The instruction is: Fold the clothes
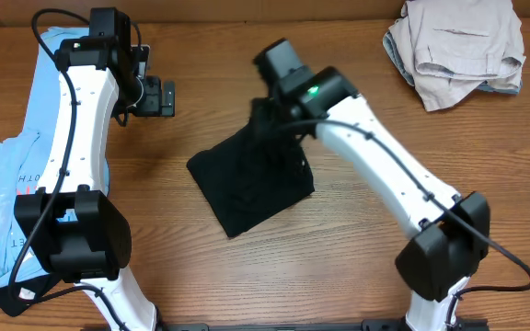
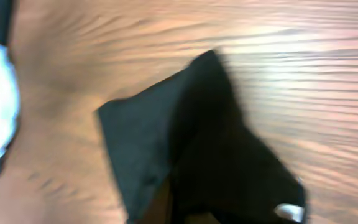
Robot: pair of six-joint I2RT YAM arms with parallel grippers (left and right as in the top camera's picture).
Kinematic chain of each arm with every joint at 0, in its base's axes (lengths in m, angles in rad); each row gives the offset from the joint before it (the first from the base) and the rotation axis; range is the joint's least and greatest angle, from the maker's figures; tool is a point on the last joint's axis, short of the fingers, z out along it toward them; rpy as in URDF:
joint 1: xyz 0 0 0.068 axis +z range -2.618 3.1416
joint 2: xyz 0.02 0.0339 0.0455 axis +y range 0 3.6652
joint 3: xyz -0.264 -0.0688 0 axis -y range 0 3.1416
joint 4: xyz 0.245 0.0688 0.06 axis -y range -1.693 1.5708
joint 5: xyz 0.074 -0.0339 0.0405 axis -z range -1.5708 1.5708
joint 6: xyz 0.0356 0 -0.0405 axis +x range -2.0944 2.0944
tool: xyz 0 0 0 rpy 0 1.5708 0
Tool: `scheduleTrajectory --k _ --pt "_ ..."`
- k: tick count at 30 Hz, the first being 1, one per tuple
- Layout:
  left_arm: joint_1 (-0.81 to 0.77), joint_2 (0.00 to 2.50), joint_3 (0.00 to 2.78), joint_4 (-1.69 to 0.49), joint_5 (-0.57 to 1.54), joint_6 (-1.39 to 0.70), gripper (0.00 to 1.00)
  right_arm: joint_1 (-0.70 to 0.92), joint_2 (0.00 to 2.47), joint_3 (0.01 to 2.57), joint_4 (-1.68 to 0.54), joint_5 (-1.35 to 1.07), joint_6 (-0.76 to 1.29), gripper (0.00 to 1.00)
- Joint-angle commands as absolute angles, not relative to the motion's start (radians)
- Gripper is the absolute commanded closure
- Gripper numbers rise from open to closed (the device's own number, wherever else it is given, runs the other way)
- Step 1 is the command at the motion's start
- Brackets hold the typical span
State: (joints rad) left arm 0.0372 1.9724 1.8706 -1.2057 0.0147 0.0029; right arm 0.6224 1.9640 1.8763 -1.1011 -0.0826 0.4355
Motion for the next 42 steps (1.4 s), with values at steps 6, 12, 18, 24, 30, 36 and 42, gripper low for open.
scheduleTrajectory --k 6,12,18,24,30,36,42 --pt "0.075 1.975 1.867 -1.123 0.018 0.022 0.00 0.883 1.995 1.843 -1.023 -0.086 0.446 0.96" --pt "0.130 1.975 1.867 -1.105 0.019 0.022 0.00 0.957 2.169 1.831 -0.962 -0.141 0.445 0.96" --pt "0.163 1.975 1.867 -1.109 0.019 0.022 0.00 0.964 2.251 1.831 -1.004 -0.283 0.392 0.96" --pt "0.166 1.975 1.867 -1.111 0.019 0.022 0.00 0.962 2.251 1.831 -1.138 -0.336 0.391 0.88" --pt "0.166 1.975 1.867 -1.118 0.019 0.022 0.00 0.947 2.204 1.868 -1.267 -0.394 0.331 0.57" --pt "0.166 1.975 1.867 -1.129 0.019 0.023 0.00 0.897 2.054 1.905 -1.309 -0.391 0.345 0.40" --pt "0.166 1.975 1.867 -1.133 0.019 0.023 0.00 0.851 1.979 1.905 -1.383 -0.313 0.363 0.32"
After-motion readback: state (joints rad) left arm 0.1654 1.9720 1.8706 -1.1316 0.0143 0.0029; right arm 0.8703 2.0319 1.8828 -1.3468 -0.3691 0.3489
